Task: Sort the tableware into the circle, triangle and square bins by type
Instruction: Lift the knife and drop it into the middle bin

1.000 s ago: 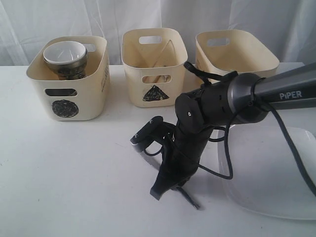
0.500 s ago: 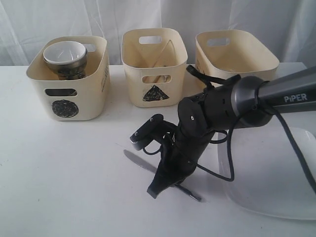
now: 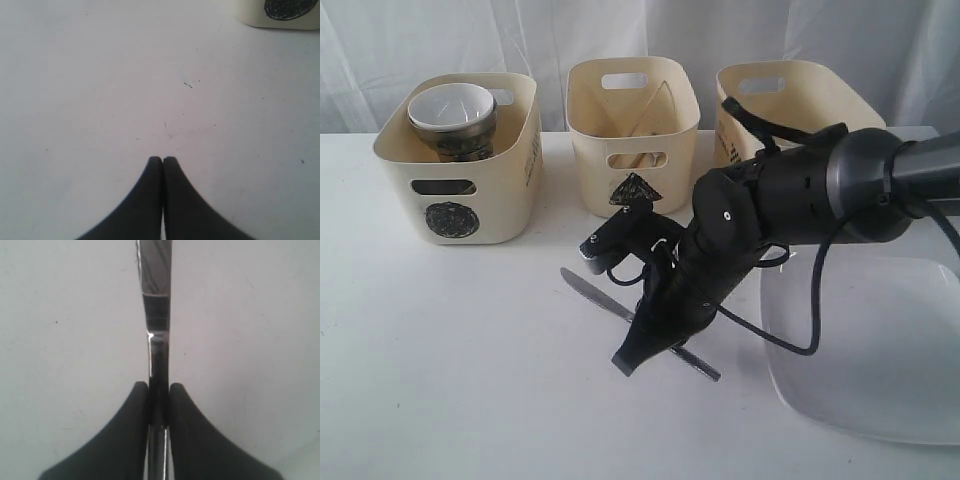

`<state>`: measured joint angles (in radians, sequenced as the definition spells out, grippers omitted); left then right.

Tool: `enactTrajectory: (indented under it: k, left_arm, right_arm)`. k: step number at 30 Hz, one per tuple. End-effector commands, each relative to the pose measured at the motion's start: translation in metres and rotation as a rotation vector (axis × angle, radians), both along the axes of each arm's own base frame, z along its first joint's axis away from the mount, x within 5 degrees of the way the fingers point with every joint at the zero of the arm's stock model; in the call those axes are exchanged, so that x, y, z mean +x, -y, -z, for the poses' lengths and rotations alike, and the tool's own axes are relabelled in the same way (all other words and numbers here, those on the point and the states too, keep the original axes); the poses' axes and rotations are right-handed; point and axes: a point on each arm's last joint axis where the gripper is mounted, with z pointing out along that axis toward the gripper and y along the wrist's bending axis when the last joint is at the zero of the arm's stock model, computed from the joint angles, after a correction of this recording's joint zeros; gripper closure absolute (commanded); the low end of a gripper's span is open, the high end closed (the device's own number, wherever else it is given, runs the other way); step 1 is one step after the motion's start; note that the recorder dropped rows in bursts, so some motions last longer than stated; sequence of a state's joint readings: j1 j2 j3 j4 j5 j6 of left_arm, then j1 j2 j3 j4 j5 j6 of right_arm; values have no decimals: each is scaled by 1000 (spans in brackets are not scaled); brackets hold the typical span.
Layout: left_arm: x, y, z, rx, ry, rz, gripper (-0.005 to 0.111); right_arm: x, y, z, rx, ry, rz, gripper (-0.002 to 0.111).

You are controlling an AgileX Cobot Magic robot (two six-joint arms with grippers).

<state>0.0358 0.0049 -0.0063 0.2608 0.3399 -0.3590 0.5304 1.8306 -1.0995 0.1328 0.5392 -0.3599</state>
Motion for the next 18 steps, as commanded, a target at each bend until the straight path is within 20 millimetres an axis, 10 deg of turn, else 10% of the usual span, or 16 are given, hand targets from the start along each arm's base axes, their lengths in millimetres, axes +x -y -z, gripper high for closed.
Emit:
enactTrajectory:
  k: [1, 18]
  left_arm:
    - [-1, 0, 4, -9, -29, -2, 107]
    - [-1, 0, 4, -9, -29, 6, 107]
  right_arm:
    - [-1, 1, -3, 11, 1, 12, 108]
    - [39, 35, -142, 286, 425, 196, 108]
